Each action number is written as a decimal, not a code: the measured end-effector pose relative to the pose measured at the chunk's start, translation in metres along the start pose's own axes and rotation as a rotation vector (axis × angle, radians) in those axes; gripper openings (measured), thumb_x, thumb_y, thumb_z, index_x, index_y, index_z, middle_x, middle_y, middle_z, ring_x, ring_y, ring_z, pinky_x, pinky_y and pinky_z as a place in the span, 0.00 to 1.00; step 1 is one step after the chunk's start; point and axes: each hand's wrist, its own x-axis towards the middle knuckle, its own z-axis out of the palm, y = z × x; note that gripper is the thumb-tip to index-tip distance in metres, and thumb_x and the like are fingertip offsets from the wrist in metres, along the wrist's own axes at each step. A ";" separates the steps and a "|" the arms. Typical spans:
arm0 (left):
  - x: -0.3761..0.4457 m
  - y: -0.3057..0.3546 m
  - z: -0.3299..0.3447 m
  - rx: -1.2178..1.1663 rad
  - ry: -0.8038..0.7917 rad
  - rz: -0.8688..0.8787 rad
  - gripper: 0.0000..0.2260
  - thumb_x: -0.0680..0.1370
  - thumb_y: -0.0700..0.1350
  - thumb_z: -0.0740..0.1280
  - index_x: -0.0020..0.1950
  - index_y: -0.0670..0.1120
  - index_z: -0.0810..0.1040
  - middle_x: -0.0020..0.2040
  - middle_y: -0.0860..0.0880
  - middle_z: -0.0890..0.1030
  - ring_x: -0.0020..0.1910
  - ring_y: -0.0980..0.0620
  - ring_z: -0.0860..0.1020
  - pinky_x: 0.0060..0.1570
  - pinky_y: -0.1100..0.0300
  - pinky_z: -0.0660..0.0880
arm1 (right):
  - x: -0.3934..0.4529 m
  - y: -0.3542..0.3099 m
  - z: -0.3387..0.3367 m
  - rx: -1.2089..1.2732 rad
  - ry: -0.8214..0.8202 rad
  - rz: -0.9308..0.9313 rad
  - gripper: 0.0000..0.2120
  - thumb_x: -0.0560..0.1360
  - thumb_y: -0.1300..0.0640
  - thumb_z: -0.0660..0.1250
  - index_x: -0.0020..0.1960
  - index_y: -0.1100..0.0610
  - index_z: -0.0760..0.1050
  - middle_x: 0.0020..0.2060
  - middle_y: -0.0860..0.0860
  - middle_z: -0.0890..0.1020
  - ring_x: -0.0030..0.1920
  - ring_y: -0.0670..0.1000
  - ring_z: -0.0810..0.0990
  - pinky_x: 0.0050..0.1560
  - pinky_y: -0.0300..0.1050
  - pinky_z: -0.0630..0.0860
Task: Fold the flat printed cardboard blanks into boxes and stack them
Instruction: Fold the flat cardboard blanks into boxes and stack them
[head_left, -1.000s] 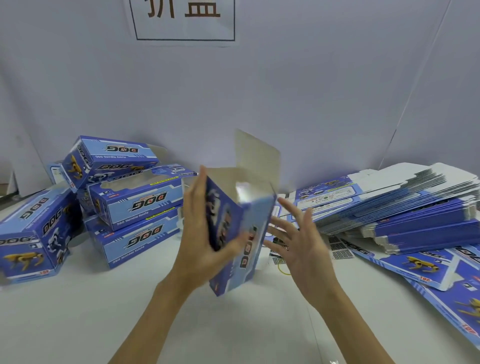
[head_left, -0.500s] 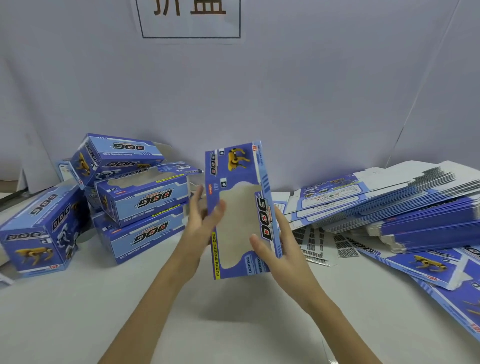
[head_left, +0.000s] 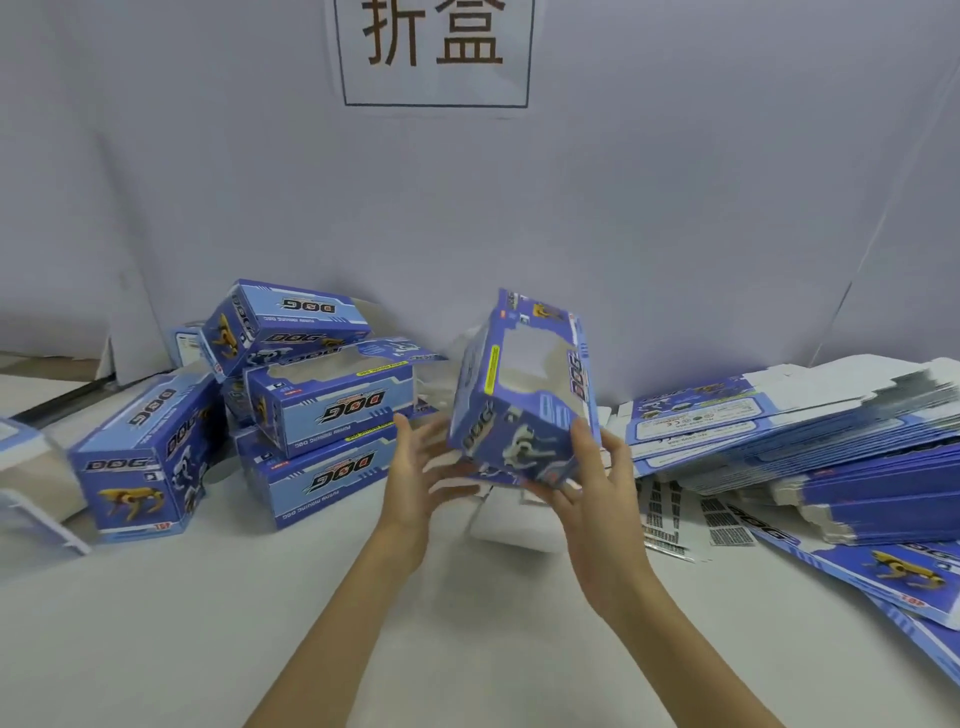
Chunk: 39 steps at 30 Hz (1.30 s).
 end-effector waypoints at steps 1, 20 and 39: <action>0.001 -0.001 -0.002 0.009 -0.009 -0.008 0.36 0.80 0.71 0.50 0.65 0.46 0.82 0.56 0.43 0.86 0.51 0.39 0.86 0.45 0.46 0.84 | 0.005 -0.005 0.018 0.042 0.019 0.018 0.28 0.72 0.37 0.73 0.65 0.51 0.70 0.55 0.56 0.87 0.54 0.57 0.88 0.45 0.47 0.86; 0.014 -0.014 -0.013 0.154 0.057 -0.038 0.32 0.87 0.62 0.48 0.51 0.41 0.84 0.37 0.46 0.86 0.29 0.50 0.81 0.29 0.59 0.78 | 0.089 0.036 -0.005 -1.866 -0.410 -0.134 0.29 0.86 0.44 0.60 0.83 0.53 0.57 0.81 0.57 0.63 0.82 0.60 0.59 0.81 0.60 0.58; 0.017 -0.013 -0.018 0.243 0.153 0.001 0.24 0.88 0.54 0.54 0.49 0.41 0.84 0.43 0.42 0.84 0.32 0.49 0.79 0.30 0.59 0.78 | 0.064 0.036 -0.052 -2.146 -0.783 -0.638 0.32 0.82 0.71 0.60 0.82 0.67 0.52 0.62 0.65 0.78 0.55 0.64 0.81 0.48 0.57 0.79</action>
